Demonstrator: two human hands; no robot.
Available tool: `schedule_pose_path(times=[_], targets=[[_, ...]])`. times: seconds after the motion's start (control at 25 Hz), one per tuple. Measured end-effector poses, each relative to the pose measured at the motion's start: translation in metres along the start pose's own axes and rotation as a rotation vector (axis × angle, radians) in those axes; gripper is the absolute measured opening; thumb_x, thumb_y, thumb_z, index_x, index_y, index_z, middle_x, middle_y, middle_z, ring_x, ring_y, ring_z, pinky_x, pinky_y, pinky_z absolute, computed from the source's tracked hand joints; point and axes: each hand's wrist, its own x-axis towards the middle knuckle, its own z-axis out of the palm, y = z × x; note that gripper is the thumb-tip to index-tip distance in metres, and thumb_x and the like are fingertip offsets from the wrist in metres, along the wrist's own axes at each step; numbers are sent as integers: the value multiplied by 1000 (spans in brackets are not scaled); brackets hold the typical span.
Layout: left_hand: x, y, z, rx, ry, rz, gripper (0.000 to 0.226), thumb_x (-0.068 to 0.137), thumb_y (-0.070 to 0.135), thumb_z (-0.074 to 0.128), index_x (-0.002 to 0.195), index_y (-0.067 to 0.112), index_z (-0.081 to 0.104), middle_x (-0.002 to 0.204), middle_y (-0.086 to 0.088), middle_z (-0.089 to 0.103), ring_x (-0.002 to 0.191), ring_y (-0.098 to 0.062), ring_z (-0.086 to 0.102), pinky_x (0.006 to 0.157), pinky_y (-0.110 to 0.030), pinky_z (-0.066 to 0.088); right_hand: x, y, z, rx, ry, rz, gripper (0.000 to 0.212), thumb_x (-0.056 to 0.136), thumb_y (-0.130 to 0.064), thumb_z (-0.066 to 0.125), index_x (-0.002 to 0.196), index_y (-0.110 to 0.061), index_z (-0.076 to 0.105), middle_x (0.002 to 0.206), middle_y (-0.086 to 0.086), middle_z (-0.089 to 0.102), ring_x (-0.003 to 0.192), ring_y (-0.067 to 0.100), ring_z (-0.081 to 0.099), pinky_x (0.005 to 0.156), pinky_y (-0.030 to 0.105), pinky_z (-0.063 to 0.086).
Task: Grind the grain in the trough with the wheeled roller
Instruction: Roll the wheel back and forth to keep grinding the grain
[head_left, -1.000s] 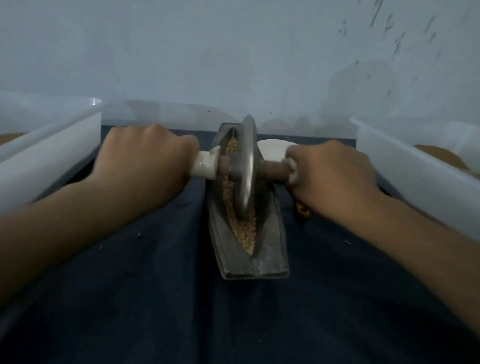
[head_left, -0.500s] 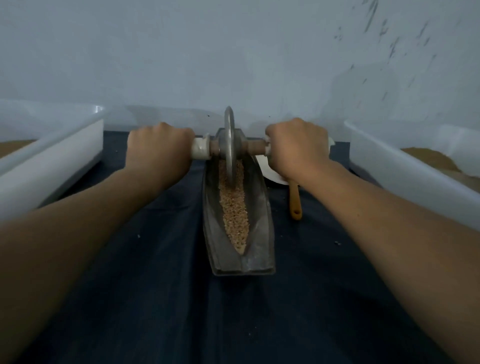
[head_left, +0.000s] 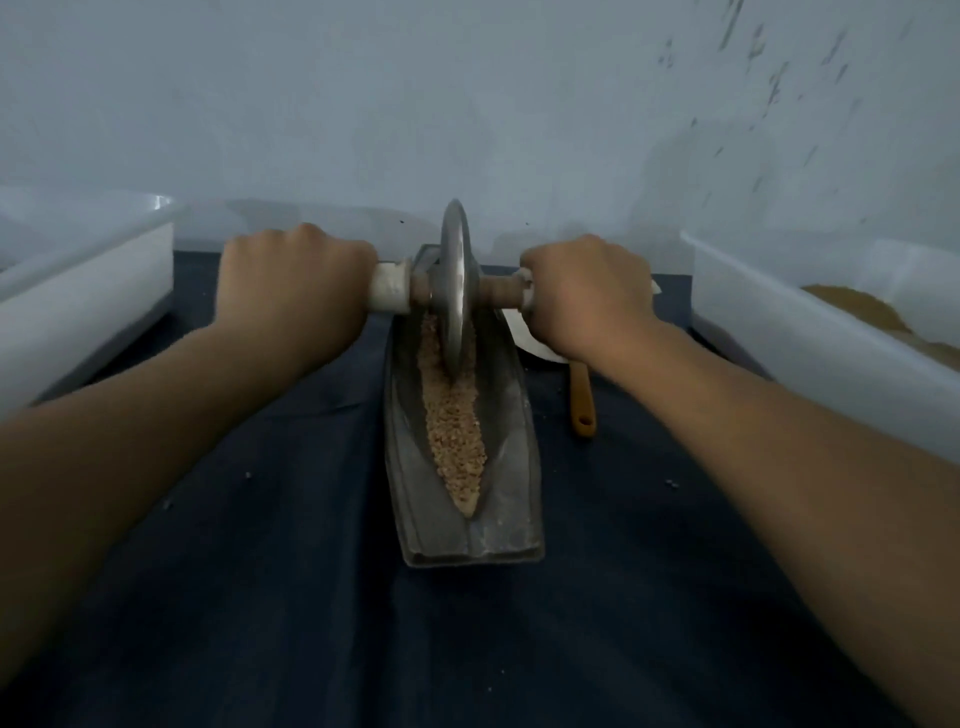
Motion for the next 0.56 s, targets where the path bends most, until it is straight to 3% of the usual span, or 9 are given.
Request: schedule_pose_path(times=[0.08,0.16,0.28,0.4,0.48,0.56], targets=[[15,2,0,29,-40,12,6,88,25,63,88,19,64,73,-10,56,66,-34,60,56,-33,32,6,-1,4,21,-39,38,10,88,-17,59,86,-26,60,81,1,60,69,21,53,52,27,30],[2,0,-6,51,-27,45,5,83,21,66,81,19,62,67,-9,54,58,-33,57,52,-30,28,-13,3,1,37,-43,35,10,87,-22,62,81,-28,56,73,-2,54,66,21,51,50,27,27],[-37,-9,-16,-12,65,79,30,67,17,77,65,20,47,50,-4,41,40,-23,36,48,-22,17,-55,13,-15,-4,104,-159,38,69,-28,73,66,-30,36,57,-7,40,48,16,39,46,23,19],[-53,-14,-11,-20,8,58,40,62,22,81,63,24,41,48,1,31,40,-16,22,49,-19,16,-55,11,-23,-67,139,-195,49,60,-22,78,59,-29,29,50,-9,34,41,13,32,47,18,16],[-39,-7,-4,-7,4,23,32,68,20,79,63,22,48,50,-1,36,40,-21,33,48,-23,21,-34,3,-10,-74,100,-109,39,75,-22,73,61,-26,36,56,-7,39,48,15,38,47,22,21],[-10,0,2,-32,24,4,13,82,22,71,74,19,61,62,-8,51,54,-32,55,51,-29,29,-8,-3,-1,-36,28,-25,19,86,-17,64,75,-27,52,68,-4,44,63,21,48,51,27,29]])
